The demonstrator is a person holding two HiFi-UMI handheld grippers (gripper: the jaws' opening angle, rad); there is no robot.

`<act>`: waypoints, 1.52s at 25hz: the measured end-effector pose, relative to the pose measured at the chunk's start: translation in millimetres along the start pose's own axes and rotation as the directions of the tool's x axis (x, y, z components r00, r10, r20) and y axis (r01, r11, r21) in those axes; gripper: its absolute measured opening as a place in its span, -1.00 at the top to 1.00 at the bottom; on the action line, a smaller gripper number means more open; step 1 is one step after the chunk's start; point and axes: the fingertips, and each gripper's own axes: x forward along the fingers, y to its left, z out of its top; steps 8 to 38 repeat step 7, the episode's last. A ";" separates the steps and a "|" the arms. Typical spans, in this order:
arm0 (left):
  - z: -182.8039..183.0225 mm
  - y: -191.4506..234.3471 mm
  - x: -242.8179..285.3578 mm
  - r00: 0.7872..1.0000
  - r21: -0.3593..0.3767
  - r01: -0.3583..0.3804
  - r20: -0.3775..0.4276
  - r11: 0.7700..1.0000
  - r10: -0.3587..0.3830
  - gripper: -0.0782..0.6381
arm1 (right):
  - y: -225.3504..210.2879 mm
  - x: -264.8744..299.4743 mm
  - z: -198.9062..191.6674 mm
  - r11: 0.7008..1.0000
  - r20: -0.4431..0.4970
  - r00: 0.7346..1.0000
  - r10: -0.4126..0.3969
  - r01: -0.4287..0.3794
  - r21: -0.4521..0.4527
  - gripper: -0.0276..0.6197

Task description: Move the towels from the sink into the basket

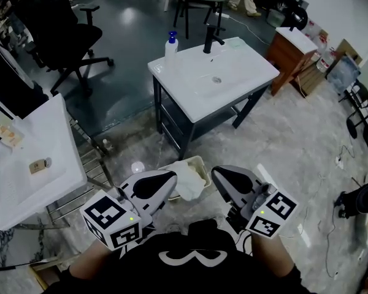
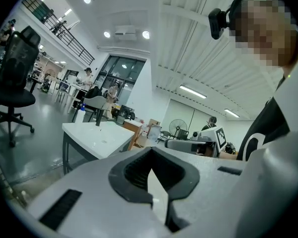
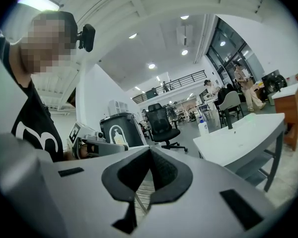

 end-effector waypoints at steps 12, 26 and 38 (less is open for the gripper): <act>-2.4 6.7 15.0 1.000 0.005 0.004 -0.008 1.000 -0.004 0.76 | -10.8 0.7 3.7 1.000 0.005 1.000 0.002 -0.002 -0.028 0.91; -2.4 6.7 15.0 1.000 0.005 0.004 -0.008 1.000 -0.004 0.76 | -10.8 0.7 3.7 1.000 0.005 1.000 0.002 -0.002 -0.028 0.91; -2.4 6.7 15.0 1.000 0.005 0.004 -0.008 1.000 -0.004 0.76 | -10.8 0.7 3.7 1.000 0.005 1.000 0.002 -0.002 -0.028 0.91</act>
